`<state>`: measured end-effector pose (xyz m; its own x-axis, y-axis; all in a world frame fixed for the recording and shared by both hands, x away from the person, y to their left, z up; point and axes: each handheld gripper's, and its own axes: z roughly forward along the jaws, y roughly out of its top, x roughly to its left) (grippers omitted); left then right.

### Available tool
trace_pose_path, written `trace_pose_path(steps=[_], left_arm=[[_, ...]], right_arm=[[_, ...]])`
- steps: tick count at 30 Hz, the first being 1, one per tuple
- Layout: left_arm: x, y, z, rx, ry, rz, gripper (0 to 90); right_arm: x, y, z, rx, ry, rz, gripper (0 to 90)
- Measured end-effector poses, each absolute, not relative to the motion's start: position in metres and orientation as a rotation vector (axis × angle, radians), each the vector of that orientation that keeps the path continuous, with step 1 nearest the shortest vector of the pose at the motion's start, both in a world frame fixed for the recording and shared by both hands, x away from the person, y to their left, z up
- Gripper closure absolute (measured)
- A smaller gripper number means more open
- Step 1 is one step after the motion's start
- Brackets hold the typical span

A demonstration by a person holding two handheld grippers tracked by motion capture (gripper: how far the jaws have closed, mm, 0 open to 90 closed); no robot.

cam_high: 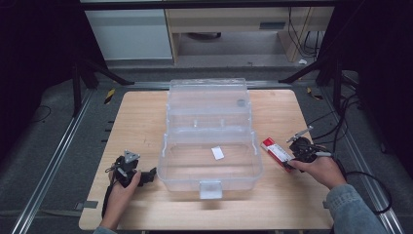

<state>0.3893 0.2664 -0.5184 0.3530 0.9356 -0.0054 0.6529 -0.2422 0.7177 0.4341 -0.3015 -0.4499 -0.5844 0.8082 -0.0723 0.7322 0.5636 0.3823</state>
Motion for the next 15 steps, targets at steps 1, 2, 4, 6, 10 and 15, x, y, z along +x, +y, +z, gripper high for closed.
trace_pose_path(steps=[1, 2, 4, 6, 10, 15], left_arm=[[0.3893, 0.2664, -0.5184, 1.987, 1.378, 0.576, 0.0], [0.3893, 0.2664, -0.5184, 1.987, 1.378, 0.576, 0.0], [0.3893, 0.2664, -0.5184, 1.987, 1.378, 0.576, 0.0], [0.3893, 0.2664, -0.5184, 1.987, 1.378, 0.576, 0.0], [0.3893, 0.2664, -0.5184, 1.987, 1.378, 0.576, 0.0], [0.3893, 0.2664, -0.5184, 1.987, 1.378, 0.576, 0.0]], right_arm=[[0.435, -0.3017, -0.4506, 1.289, 2.566, 0.453, 37.4], [0.4357, -0.302, -0.4511, 1.295, 2.573, 0.448, 38.1], [0.4373, -0.3029, -0.4526, 1.309, 2.591, 0.437, 39.7], [0.4382, -0.3034, -0.4535, 1.312, 2.603, 0.428, 40.7], [0.4392, -0.3032, -0.454, 1.316, 2.617, 0.414, 41.6], [0.4396, -0.301, -0.4564, 1.312, 2.646, 0.388, 42.1]])
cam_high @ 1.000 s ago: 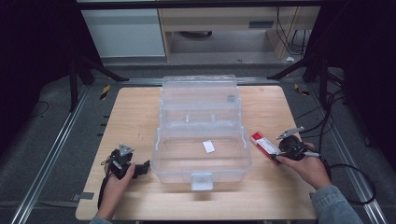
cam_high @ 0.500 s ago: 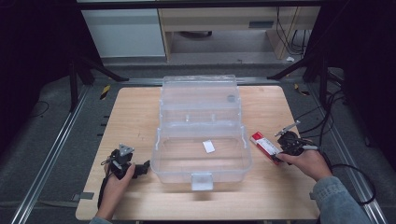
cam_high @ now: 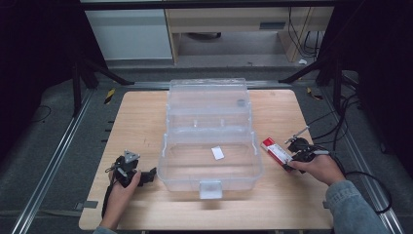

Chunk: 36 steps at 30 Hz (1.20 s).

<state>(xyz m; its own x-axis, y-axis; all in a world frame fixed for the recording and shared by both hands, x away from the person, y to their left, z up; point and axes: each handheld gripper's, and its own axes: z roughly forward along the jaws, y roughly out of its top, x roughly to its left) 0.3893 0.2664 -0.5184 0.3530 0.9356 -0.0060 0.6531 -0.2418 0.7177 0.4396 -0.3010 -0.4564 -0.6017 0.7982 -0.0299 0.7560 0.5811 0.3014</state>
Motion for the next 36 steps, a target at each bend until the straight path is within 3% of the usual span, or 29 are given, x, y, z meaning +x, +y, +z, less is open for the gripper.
trace_pose_path(steps=[18, 36], left_arm=[[0.389, 0.266, -0.518, 1.988, 1.376, 0.575, 0.0], [0.389, 0.266, -0.518, 1.989, 1.375, 0.575, 0.0]], right_arm=[[0.444, -0.301, -0.457, 1.31, 2.685, 0.339, 50.5], [0.434, -0.308, -0.451, 1.253, 2.725, 0.343, 51.5]])
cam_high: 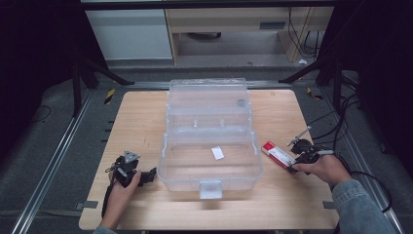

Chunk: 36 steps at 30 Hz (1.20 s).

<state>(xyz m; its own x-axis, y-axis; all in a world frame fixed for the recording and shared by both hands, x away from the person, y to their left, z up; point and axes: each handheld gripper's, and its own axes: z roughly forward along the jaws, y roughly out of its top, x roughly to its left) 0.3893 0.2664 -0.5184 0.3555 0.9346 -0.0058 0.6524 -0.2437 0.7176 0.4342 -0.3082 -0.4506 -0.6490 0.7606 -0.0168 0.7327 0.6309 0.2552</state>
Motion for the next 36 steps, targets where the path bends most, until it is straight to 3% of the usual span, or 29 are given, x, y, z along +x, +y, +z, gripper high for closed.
trace_pose_path(steps=[15, 36], left_arm=[[0.389, 0.266, -0.518, 1.989, 1.375, 0.575, 0.0], [0.389, 0.266, -0.518, 1.99, 1.375, 0.576, 0.0]], right_arm=[[0.427, -0.313, -0.43, 1.225, 2.703, 0.402, 52.1], [0.415, -0.282, -0.323, 0.938, 2.694, 0.55, 52.0]])
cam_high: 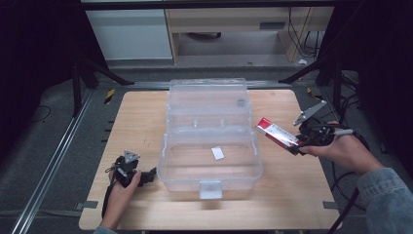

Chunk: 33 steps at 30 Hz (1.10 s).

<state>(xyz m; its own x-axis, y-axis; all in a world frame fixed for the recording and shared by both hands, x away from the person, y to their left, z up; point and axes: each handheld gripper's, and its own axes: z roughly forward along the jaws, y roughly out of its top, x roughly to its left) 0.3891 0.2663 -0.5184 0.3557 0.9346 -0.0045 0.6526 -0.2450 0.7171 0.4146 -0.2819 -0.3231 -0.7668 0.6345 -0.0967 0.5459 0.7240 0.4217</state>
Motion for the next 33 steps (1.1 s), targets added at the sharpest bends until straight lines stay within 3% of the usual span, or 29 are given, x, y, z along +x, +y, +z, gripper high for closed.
trace_pose_path(steps=[13, 33], left_arm=[[0.389, 0.266, -0.518, 1.989, 1.375, 0.577, 0.0], [0.389, 0.266, -0.518, 1.989, 1.375, 0.577, 0.0]], right_arm=[[0.428, -0.204, -0.288, 0.69, 2.762, 0.577, 52.1], [0.441, -0.092, -0.303, 0.403, 2.885, 0.551, 52.1]])
